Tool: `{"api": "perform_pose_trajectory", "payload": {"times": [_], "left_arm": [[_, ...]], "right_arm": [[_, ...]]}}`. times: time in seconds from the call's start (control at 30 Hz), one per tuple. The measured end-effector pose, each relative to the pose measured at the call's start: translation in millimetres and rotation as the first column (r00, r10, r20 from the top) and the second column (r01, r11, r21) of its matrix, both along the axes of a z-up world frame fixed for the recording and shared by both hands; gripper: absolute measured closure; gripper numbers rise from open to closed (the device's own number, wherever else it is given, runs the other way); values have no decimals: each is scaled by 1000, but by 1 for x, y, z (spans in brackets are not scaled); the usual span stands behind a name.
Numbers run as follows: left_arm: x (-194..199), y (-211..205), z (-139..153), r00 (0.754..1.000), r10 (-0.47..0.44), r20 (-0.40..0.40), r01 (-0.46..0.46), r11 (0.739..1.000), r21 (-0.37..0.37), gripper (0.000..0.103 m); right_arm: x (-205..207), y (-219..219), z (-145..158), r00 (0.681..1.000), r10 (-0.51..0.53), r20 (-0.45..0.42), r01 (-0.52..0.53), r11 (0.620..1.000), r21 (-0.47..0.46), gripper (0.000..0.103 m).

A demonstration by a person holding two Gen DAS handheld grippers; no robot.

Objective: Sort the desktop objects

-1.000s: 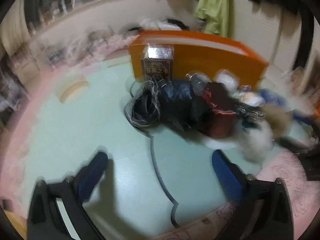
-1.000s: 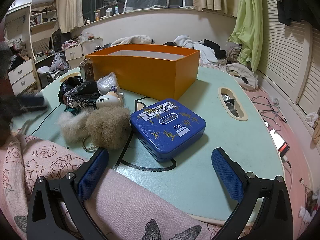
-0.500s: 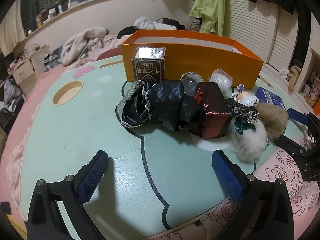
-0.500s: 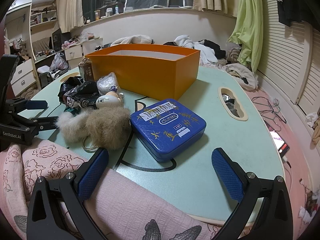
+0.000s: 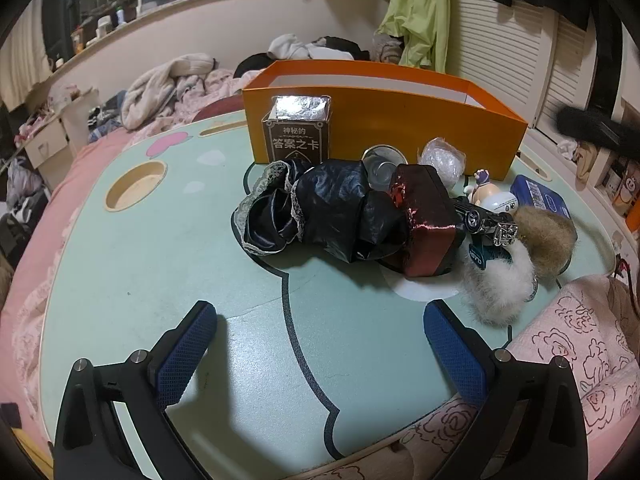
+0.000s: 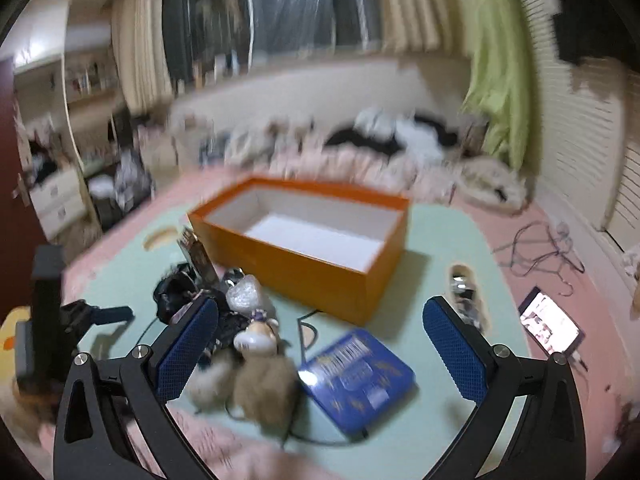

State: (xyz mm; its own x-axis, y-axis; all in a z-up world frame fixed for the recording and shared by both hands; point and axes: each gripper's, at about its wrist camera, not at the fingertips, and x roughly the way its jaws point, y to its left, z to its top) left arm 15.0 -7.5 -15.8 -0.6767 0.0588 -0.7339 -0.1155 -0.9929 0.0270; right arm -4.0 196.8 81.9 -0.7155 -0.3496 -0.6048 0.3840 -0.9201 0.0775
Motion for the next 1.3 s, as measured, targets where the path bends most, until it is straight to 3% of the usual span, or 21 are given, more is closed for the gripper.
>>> {"api": "perform_pose_trajectory", "payload": {"times": [0.17, 0.43, 0.5, 0.57, 0.73, 1.07, 1.3], "left_arm": [[1, -1, 1, 1000, 4, -1, -4, 1000, 0, 0], [2, -2, 0, 1000, 4, -2, -4, 1000, 0, 0], [2, -2, 1, 1000, 4, -2, -4, 1000, 0, 0], [3, -2, 1, 1000, 4, -1, -4, 1000, 1, 0], [3, -2, 0, 1000, 4, -2, -4, 1000, 1, 0], [5, -3, 1, 1000, 4, -2, -4, 1000, 1, 0], [6, -4, 0, 1000, 4, -3, -4, 1000, 1, 0]], "right_arm": [[-50, -26, -8, 985, -47, 164, 46, 999, 13, 1], [-85, -12, -34, 970, -157, 188, 146, 987, 72, 1], [-85, -2, -32, 966, -161, 200, 157, 987, 37, 1], [-76, 5, -24, 971, -146, 190, 151, 989, -9, 1], [-62, -10, -3, 987, -125, 103, 122, 992, 30, 1], [-61, -29, -4, 991, -85, 101, 81, 996, 42, 1], [-11, -6, 2, 999, -6, 54, 10, 996, -88, 1]]}}
